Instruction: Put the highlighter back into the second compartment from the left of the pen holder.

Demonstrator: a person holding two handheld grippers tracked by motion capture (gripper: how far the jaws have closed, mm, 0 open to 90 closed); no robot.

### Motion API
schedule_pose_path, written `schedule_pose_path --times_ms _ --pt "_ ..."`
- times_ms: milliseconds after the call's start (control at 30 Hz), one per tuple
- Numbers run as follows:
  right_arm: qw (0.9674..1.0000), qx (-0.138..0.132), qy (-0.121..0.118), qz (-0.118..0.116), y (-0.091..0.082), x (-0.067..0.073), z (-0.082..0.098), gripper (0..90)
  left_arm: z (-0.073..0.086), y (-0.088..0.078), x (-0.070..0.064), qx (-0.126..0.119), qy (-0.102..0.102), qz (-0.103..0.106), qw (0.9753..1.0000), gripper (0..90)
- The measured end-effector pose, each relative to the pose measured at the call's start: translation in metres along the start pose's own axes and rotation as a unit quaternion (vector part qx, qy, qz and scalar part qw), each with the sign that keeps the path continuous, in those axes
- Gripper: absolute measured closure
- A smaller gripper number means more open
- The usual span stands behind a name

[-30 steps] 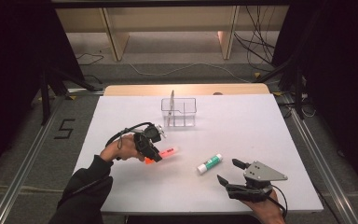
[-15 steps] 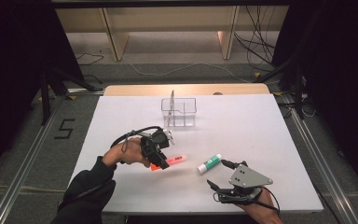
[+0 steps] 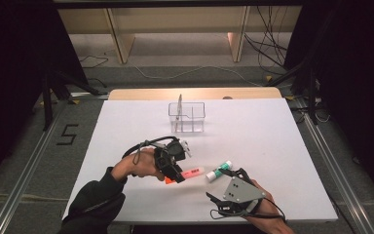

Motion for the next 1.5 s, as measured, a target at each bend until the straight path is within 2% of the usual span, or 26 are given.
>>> schedule_pose_path --times_ms 200,400,600,700,800,833,1000,1033,1133,1167,1200,1233,1300,1433,1467,1500 --pt "0.9991 0.011 -0.039 0.014 0.006 0.006 -0.002 26.2 -0.002 0.004 -0.002 0.005 -0.015 -0.01 0.9998 66.3" --pt "0.9967 0.018 -0.075 0.026 0.012 0.013 -0.004 28.4 -0.004 0.009 -0.005 0.015 -0.018 -0.005 0.9997 66.3" --pt "0.99 0.025 -0.133 0.041 0.019 0.02 -0.004 30.7 -0.007 0.009 -0.01 0.023 -0.016 0.002 0.9996 66.3" --pt "0.9879 0.032 -0.145 0.045 0.023 0.023 -0.002 31.0 -0.009 0.009 -0.012 0.026 -0.012 0.006 0.9996 66.3" --pt "0.9846 0.036 -0.164 0.049 0.026 0.025 -0.003 31.4 -0.01 0.008 -0.013 0.024 -0.014 0.013 0.9995 66.3" --pt "0.9815 0.037 -0.18 0.053 0.027 0.025 -0.003 32.0 -0.011 0.008 -0.014 0.023 -0.015 0.014 0.9995 66.2" --pt "0.9734 0.041 -0.215 0.068 0.029 0.031 -0.003 35.5 -0.013 0.006 -0.017 0.03 -0.011 0.013 0.9994 66.3" --pt "0.9705 0.038 -0.227 0.07 0.031 0.032 -0.004 36.2 -0.014 0.007 -0.018 0.026 -0.011 0.011 0.9995 66.3" --pt "0.9695 0.038 -0.231 0.073 0.033 0.034 -0.005 38.7 -0.016 0.007 -0.019 0.028 -0.013 0.011 0.9995 66.3" --pt "0.9636 0.043 -0.254 0.07 0.033 0.033 -0.005 39.8 -0.016 0.007 -0.019 0.029 -0.01 0.014 0.9994 66.2" --pt "0.962 0.045 -0.259 0.073 0.033 0.033 -0.005 40.6 -0.016 0.007 -0.019 0.033 -0.01 0.015 0.9993 66.2" --pt "0.9614 0.041 -0.259 0.084 0.034 0.035 -0.005 41.4 -0.017 0.008 -0.02 0.032 -0.011 0.015 0.9993 66.2" --pt "0.9603 0.043 -0.262 0.087 0.036 0.036 -0.004 43.2 -0.018 0.008 -0.02 0.031 -0.014 0.016 0.9993 66.2" --pt "0.9553 0.04 -0.278 0.092 0.037 0.039 -0.004 46.2 -0.02 0.008 -0.022 0.031 -0.011 0.023 0.9992 66.2" --pt "0.9559 0.041 -0.276 0.091 0.038 0.039 -0.004 46.6 -0.02 0.008 -0.022 0.032 -0.011 0.023 0.9992 66.2" --pt "0.9538 0.042 -0.281 0.098 0.037 0.039 -0.004 47.8 -0.021 0.008 -0.022 0.03 -0.014 0.024 0.9992 66.3"
Point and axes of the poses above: each handheld gripper's, and its own axes: y roughly forward along the jaws, z roughly out of its underside, x roughly to its left, the point moved 3 cm from there along y, roughly forward along the jaws, and after that the axes turned 7 degrees about z, right-handed, at the moved point
